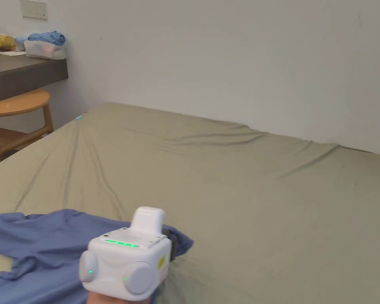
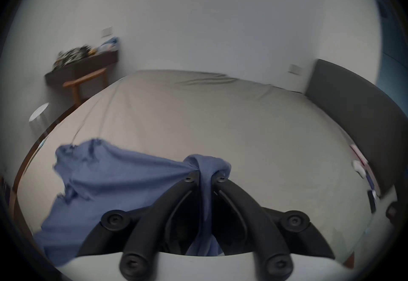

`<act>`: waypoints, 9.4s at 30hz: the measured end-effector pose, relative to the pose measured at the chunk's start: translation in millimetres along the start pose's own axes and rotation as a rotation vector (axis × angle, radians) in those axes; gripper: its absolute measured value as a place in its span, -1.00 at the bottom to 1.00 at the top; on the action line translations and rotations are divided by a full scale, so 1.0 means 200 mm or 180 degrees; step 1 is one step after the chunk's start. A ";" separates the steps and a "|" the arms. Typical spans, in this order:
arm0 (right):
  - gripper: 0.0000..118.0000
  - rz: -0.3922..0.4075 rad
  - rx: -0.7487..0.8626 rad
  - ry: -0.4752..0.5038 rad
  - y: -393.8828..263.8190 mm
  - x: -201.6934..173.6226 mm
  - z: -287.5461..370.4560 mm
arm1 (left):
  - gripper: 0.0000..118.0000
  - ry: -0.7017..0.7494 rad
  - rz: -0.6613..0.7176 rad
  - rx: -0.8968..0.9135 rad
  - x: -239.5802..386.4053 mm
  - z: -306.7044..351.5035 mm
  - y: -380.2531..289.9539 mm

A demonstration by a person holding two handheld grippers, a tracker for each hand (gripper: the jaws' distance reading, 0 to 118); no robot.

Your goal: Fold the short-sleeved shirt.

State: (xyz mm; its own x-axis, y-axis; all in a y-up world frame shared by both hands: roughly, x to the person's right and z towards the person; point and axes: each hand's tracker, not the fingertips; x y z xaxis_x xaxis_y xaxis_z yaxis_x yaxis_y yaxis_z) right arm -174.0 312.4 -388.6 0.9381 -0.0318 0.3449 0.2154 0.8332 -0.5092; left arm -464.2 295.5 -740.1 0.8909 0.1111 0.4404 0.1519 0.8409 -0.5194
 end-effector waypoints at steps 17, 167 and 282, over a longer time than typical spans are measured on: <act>-1.00 -0.0422 0.0453 -0.0983 -0.14 0.52 0.82 | -0.86 -0.2852 -0.1236 -0.0377 1.97 0.71 -0.38; -0.99 0.0331 0.0628 -0.0183 2.57 0.22 -0.93 | -0.96 0.0100 0.0192 0.0631 -0.40 -0.23 1.85; -0.77 -0.1128 -0.1053 0.1025 -0.02 0.56 -0.59 | -0.84 -0.0754 0.0795 -0.1281 -0.52 0.27 -0.36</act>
State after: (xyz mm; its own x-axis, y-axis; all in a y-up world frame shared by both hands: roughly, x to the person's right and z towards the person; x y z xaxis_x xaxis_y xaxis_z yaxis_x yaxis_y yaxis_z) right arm -38.4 240.1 -441.7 0.8173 -0.4867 0.3085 0.5561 0.5260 -0.6434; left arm -591.8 252.5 -709.0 0.8069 0.4379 0.3964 0.1412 0.5087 -0.8493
